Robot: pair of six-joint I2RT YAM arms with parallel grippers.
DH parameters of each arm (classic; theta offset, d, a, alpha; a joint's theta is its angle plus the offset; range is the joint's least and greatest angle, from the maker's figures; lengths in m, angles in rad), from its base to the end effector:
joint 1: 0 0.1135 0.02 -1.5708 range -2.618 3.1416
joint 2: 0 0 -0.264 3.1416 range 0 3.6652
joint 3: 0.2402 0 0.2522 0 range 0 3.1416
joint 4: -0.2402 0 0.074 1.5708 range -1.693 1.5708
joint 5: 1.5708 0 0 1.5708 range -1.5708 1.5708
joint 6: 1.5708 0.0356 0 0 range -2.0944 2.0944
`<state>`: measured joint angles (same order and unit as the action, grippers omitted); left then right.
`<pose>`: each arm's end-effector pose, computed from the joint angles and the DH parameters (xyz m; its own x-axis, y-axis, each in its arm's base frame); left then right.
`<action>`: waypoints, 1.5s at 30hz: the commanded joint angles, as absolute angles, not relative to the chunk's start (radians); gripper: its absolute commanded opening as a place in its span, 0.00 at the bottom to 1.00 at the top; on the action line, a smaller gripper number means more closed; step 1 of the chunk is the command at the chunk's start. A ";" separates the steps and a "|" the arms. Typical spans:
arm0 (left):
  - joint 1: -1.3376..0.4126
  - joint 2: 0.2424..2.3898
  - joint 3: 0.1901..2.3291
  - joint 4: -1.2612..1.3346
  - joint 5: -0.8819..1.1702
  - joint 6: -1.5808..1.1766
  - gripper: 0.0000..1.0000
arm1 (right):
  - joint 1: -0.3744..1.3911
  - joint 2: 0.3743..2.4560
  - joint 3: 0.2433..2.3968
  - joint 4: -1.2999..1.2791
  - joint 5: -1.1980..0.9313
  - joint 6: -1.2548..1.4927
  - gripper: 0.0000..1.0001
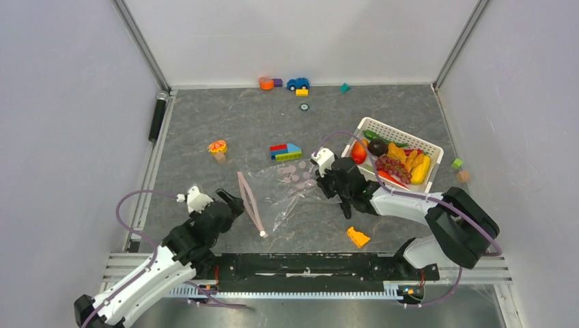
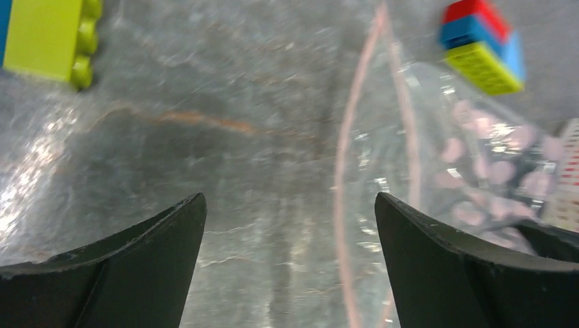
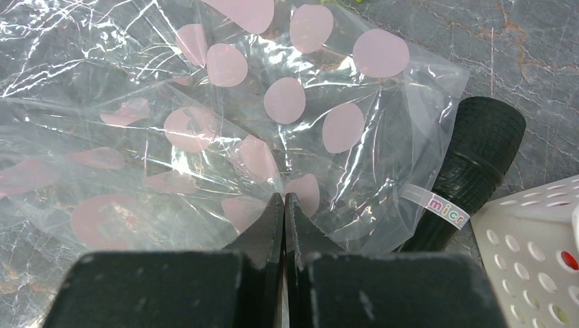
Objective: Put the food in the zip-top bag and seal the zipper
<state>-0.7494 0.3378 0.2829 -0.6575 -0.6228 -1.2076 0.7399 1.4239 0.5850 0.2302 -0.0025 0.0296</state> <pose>0.0849 -0.0507 0.1802 -0.3851 -0.6788 -0.6253 -0.3656 0.7343 -0.5720 0.2064 0.1886 0.1699 -0.4421 -0.3635 -0.8200 -0.6629 0.7482 0.0257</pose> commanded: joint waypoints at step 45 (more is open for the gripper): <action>-0.678 0.605 0.598 -0.416 -0.682 -0.844 0.02 | 0.742 1.143 0.499 0.293 -0.026 0.058 0.98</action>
<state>-0.6800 0.7010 0.4080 -0.1154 -0.4698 -0.9428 0.7399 1.2263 0.5232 0.2390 -0.0410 0.0586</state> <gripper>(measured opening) 0.034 0.972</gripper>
